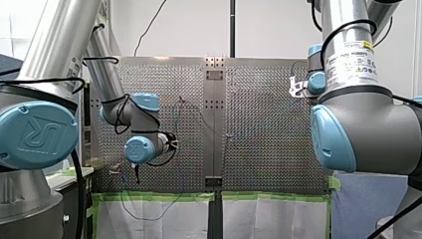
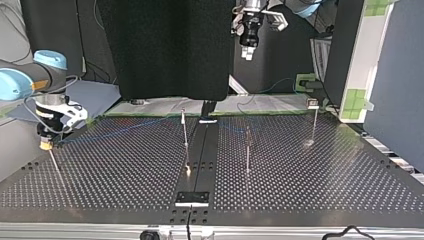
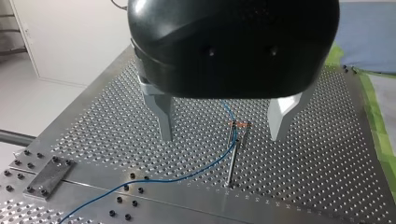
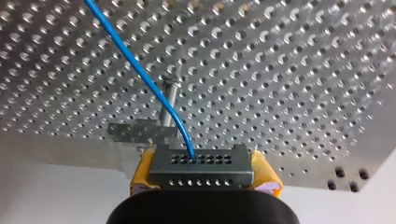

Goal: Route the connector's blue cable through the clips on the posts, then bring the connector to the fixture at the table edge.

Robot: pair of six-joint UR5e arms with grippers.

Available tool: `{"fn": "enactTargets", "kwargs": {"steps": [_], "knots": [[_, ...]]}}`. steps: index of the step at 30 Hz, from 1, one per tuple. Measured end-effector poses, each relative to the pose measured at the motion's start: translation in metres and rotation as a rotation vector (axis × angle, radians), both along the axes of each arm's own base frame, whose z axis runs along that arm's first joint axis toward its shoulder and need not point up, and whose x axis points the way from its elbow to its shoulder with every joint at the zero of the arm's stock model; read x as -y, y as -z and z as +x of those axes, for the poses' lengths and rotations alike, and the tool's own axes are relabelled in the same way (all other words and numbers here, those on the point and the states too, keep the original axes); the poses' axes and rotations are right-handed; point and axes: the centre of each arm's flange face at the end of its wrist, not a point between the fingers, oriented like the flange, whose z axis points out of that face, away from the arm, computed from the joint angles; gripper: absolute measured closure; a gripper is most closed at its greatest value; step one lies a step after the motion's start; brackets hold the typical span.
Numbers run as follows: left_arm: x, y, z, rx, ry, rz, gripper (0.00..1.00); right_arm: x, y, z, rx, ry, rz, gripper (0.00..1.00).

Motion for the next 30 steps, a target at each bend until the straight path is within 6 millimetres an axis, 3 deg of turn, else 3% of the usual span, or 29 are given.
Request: {"fn": "enactTargets", "kwargs": {"steps": [13,22,30], "knots": [[-0.005,0.002,0.002,-0.023,-0.016,0.019,0.02,0.004,0.006,-0.009,-0.006,-0.075,0.017,0.78],[-0.009,0.003,0.004,-0.032,-0.029,0.027,0.02,0.011,0.029,-0.024,-0.002,-0.122,0.037,0.78],[-0.011,0.003,0.006,-0.033,-0.037,0.028,0.02,0.015,0.033,-0.032,0.002,-0.17,0.037,0.78]]}}
